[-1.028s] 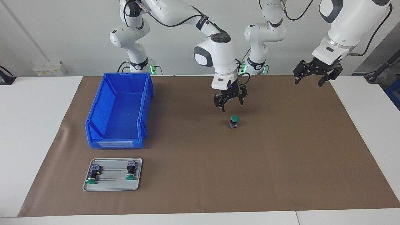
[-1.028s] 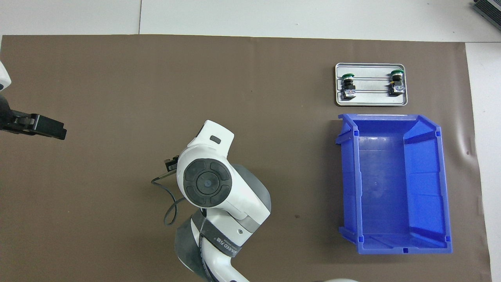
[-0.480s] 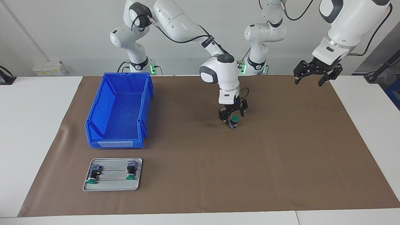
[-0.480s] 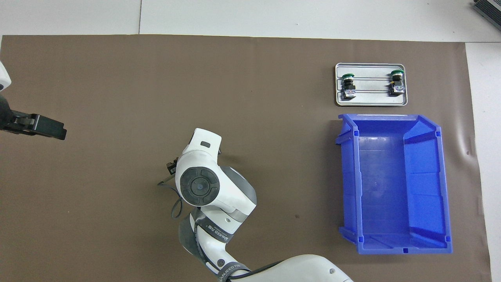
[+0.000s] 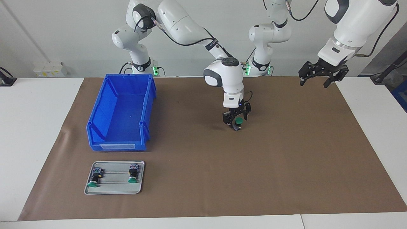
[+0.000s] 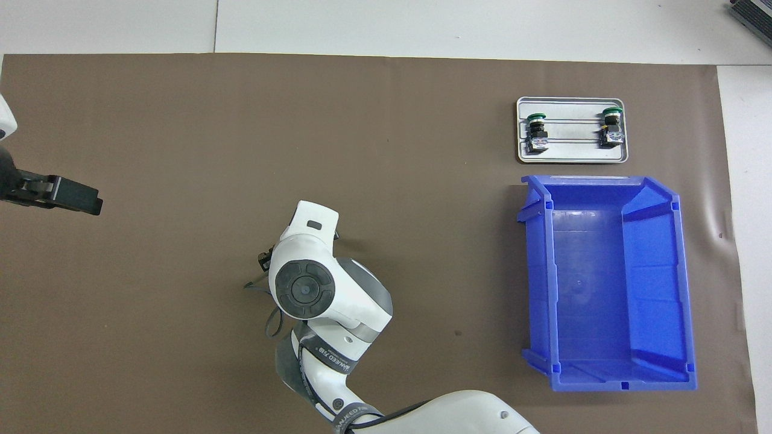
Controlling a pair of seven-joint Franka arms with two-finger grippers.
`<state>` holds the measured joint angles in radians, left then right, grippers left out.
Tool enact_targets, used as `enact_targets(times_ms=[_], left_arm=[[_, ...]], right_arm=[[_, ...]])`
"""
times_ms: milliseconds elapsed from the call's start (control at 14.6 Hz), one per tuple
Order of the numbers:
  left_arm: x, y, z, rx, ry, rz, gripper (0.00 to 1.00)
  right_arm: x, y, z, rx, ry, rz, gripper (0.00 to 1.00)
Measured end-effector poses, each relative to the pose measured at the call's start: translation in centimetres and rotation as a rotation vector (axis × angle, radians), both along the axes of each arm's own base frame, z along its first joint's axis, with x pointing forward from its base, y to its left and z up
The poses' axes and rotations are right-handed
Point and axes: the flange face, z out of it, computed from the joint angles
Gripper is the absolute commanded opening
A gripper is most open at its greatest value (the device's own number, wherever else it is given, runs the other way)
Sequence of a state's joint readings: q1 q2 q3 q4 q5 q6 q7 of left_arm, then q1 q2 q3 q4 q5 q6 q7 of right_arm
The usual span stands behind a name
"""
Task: Place and press button with both arms
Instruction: 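Grasp the button with the right gripper and lift it, then carry the button over the blue bin and release it inside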
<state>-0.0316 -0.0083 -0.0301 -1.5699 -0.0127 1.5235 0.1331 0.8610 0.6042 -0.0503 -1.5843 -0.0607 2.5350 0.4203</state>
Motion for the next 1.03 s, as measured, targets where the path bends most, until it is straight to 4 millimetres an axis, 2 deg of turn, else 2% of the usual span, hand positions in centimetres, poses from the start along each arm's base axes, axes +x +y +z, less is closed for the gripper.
enact_targets(times_ms=[69,137,548,754,891,1028], left_arm=[[0.0,0.0,0.0,0.000,0.000,0.000,1.00],[0.0,0.0,0.0,0.000,0.000,0.000,1.00],[0.0,0.0,0.0,0.000,0.000,0.000,1.00],[0.0,0.0,0.0,0.000,0.000,0.000,1.00],[0.0,0.0,0.0,0.000,0.000,0.000,1.00],[0.0,0.0,0.0,0.000,0.000,0.000,1.00]], right_arm=[[0.0,0.0,0.0,0.000,0.000,0.000,0.27],[0.0,0.0,0.0,-0.001,-0.001,0.001,0.00],[0.3,0.0,0.5,-0.026,-0.028,0.021,0.00],[2.8,-1.3,2.8,-0.017,-0.050,-0.018,0.00],[6.1,-4.3,6.1,0.014,-0.087,-0.080,0.00],[9.4,-9.5,10.7,0.032,-0.116,-0.159,0.00]])
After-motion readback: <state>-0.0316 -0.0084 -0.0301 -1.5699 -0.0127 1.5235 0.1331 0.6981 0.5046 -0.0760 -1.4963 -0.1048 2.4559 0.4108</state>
